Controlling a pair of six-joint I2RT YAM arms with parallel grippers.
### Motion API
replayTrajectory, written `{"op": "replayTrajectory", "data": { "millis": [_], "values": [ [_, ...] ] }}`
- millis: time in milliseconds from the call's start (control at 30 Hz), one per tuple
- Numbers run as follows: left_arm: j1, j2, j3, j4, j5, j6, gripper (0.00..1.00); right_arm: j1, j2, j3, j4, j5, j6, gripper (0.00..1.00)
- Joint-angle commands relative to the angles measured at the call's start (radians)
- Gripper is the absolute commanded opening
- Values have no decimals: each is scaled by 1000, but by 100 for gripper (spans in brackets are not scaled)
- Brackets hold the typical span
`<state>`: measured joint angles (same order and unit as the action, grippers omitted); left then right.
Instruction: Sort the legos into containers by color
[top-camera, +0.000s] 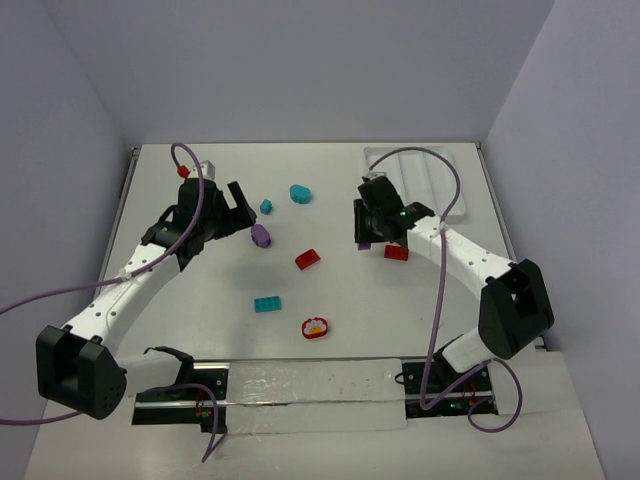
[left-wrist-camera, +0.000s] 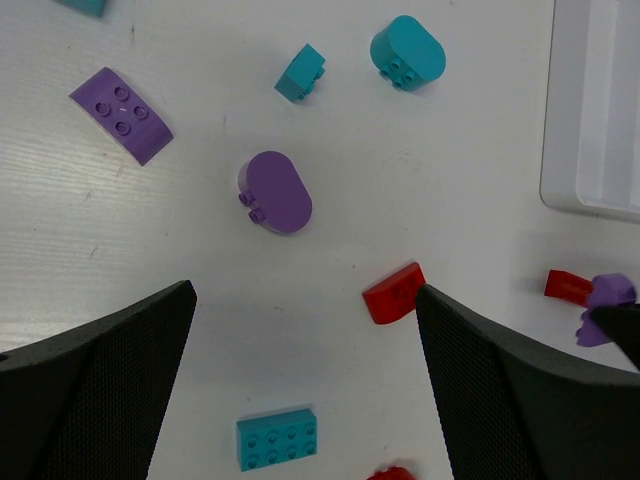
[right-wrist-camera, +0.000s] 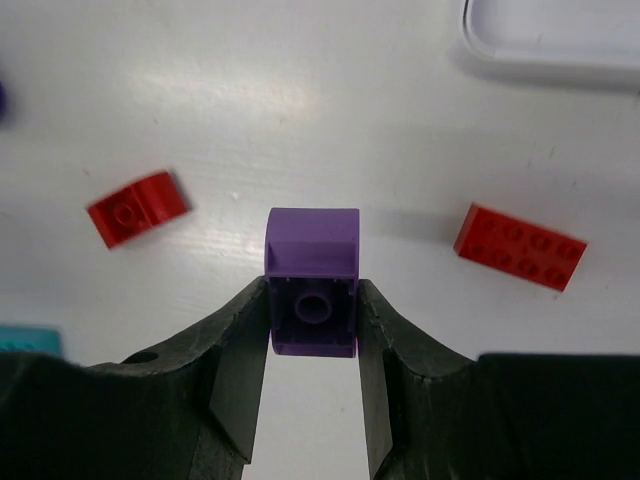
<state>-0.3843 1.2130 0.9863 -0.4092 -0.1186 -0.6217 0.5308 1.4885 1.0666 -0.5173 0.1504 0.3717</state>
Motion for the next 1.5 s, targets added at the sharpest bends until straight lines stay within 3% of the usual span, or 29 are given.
{"op": "replayTrajectory", "data": {
  "millis": [0, 633, 1467],
  "values": [
    [-2, -18, 52, -32, -32, 16, 99, -70, -21, 116, -7, 49, 30, 11],
    [-2, -12, 56, -78, 6, 4, 99, -316, -5, 113, 83, 14, 118, 12],
    [-2, -15, 48, -97, -17, -24, 99, -374, 44, 153, 80, 8, 107, 12]
  ]
}}
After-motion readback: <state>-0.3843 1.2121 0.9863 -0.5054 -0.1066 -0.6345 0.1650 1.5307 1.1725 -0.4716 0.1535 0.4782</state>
